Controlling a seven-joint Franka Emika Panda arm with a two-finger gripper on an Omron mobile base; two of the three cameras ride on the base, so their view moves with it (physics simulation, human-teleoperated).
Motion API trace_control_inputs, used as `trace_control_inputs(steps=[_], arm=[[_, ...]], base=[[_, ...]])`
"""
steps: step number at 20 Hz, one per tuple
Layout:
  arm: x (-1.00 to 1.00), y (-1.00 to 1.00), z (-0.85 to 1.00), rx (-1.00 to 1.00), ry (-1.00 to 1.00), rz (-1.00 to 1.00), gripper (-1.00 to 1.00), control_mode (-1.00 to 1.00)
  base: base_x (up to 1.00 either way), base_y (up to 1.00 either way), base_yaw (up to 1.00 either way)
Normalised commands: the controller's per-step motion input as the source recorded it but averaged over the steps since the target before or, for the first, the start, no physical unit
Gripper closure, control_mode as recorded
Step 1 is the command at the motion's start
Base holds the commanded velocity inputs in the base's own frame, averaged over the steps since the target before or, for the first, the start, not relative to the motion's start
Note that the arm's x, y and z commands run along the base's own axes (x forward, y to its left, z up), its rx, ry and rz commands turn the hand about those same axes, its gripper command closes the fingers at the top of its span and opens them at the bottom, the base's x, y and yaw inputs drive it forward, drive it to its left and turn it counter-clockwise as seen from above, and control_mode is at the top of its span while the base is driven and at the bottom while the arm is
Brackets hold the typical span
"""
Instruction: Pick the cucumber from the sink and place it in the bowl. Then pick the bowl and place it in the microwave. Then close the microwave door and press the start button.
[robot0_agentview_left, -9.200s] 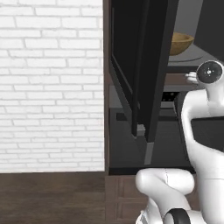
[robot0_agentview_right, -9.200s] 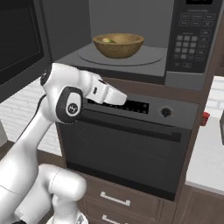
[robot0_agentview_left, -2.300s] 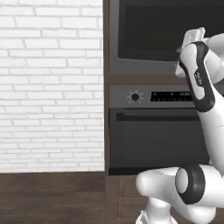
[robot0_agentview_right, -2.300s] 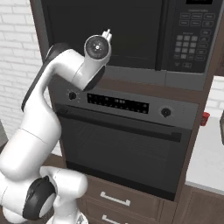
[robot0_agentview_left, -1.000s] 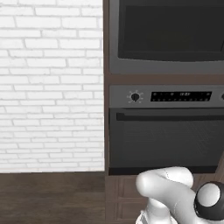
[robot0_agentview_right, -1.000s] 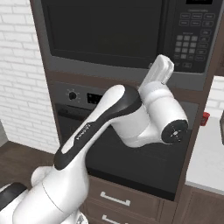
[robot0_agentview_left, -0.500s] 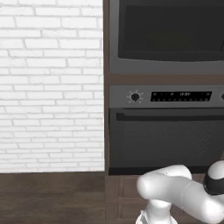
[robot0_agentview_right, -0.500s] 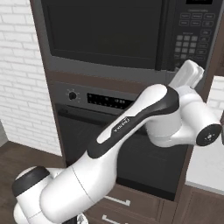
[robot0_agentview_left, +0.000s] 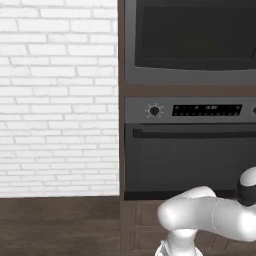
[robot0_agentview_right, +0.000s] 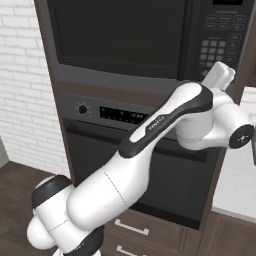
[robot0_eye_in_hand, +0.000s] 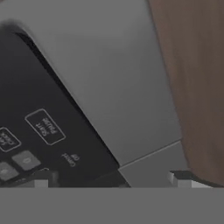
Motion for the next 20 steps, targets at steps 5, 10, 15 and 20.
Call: trace_control_inputs(steps=[5,10,15,20], arm=[[0.10,-0.51,0.00,0.01,0.00,0.00,-1.00,-1.00],[0.17,-0.25,-0.10,0.00,0.00,0.00,-1.00,-1.00],[0.33,0.00,-0.21,0.00,0.00,0.00,-1.00,-1.00],[0.17,0.11,-0.48,0.00,0.00,0.00,-1.00,-1.00]], base=[[0.00,0.00,0.00],[0.00,0.00,0.00],[0.00,0.00,0.00],[0.00,0.00,0.00]])
